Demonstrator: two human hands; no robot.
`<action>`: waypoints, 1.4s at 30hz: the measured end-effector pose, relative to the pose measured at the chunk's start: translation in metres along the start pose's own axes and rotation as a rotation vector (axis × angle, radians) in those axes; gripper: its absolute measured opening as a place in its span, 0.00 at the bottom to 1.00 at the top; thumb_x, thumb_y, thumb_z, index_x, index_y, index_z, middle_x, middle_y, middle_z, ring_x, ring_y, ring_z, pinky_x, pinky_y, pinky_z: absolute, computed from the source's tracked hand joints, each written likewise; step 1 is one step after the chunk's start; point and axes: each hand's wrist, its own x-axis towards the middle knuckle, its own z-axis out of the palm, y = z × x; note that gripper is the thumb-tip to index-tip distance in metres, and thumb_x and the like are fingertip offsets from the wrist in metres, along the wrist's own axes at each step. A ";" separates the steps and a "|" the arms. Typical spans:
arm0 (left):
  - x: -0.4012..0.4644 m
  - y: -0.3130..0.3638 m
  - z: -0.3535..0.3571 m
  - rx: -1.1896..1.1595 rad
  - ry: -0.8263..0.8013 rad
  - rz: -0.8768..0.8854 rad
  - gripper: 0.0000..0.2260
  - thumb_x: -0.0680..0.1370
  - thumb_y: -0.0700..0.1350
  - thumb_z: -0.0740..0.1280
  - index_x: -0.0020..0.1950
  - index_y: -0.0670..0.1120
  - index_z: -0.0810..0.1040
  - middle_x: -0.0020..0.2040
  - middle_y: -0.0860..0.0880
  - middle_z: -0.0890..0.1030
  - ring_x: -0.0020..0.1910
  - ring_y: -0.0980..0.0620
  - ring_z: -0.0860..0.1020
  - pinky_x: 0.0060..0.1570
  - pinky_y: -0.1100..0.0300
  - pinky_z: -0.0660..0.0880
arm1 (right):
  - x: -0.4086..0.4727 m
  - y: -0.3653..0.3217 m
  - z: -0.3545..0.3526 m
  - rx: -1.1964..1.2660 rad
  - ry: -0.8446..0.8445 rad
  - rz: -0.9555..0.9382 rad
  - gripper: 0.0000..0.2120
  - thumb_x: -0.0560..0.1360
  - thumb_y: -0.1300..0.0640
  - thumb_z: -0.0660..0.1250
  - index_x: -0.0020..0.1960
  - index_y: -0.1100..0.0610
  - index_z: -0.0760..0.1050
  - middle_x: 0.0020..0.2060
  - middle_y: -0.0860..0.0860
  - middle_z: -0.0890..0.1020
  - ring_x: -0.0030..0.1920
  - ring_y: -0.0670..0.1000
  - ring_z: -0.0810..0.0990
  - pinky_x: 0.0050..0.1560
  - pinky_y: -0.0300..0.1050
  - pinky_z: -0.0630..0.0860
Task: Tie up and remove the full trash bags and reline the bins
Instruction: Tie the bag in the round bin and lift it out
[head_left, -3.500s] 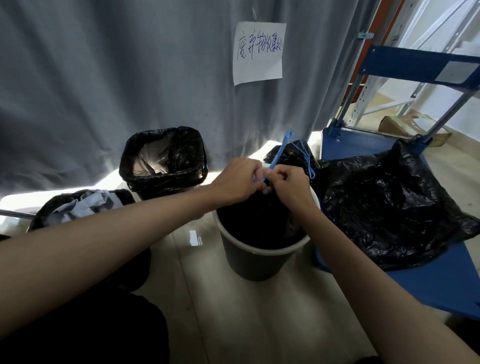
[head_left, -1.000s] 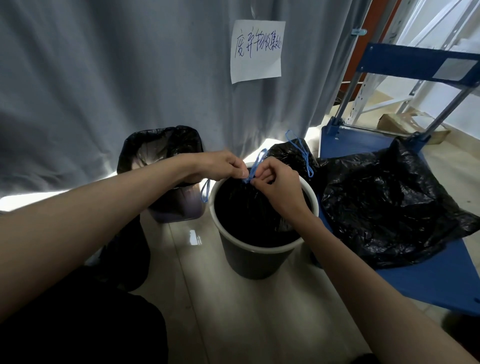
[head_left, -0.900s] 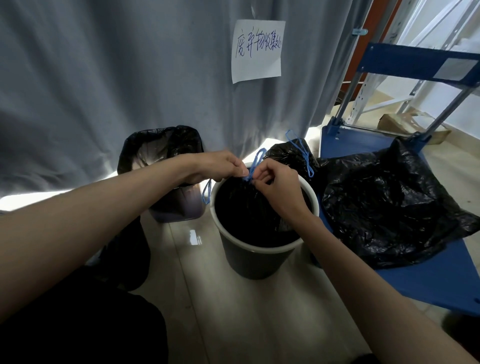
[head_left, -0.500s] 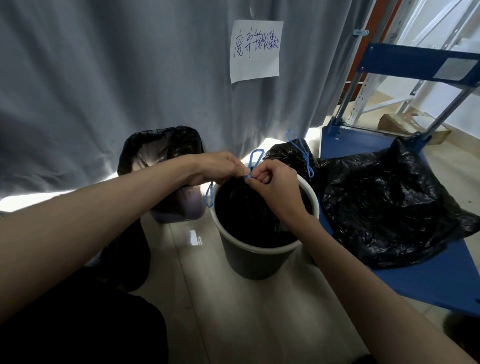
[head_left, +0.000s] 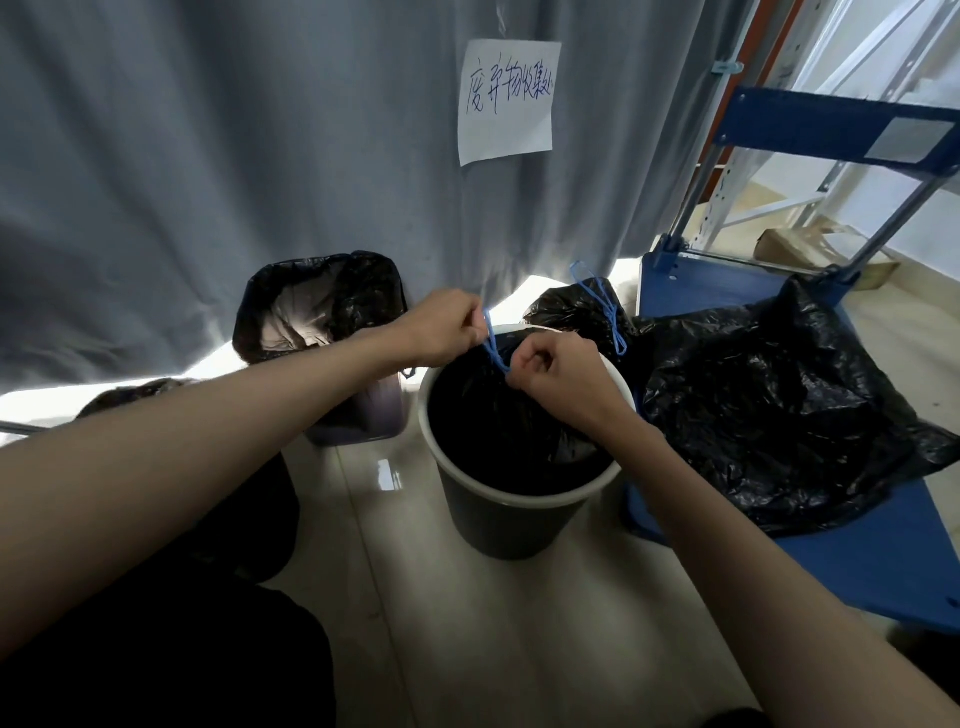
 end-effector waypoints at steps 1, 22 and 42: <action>0.000 0.000 0.003 0.032 0.024 0.006 0.04 0.75 0.37 0.66 0.40 0.42 0.76 0.43 0.44 0.80 0.45 0.47 0.77 0.48 0.55 0.71 | 0.000 0.000 -0.001 -0.010 -0.019 -0.006 0.02 0.69 0.66 0.70 0.39 0.62 0.81 0.33 0.57 0.82 0.33 0.47 0.75 0.39 0.37 0.71; 0.001 0.001 -0.007 -0.073 -0.314 -0.042 0.04 0.71 0.49 0.71 0.42 0.50 0.82 0.37 0.54 0.81 0.36 0.59 0.78 0.38 0.68 0.72 | 0.005 0.029 0.001 -0.082 0.020 -0.019 0.29 0.63 0.43 0.79 0.59 0.52 0.74 0.51 0.48 0.69 0.47 0.42 0.72 0.52 0.36 0.70; -0.012 0.002 0.038 0.230 -0.113 0.113 0.12 0.69 0.55 0.70 0.34 0.50 0.72 0.38 0.53 0.77 0.39 0.50 0.76 0.33 0.58 0.68 | 0.014 0.039 -0.003 -0.211 -0.067 -0.007 0.23 0.68 0.58 0.75 0.63 0.53 0.78 0.52 0.53 0.74 0.42 0.45 0.73 0.51 0.36 0.69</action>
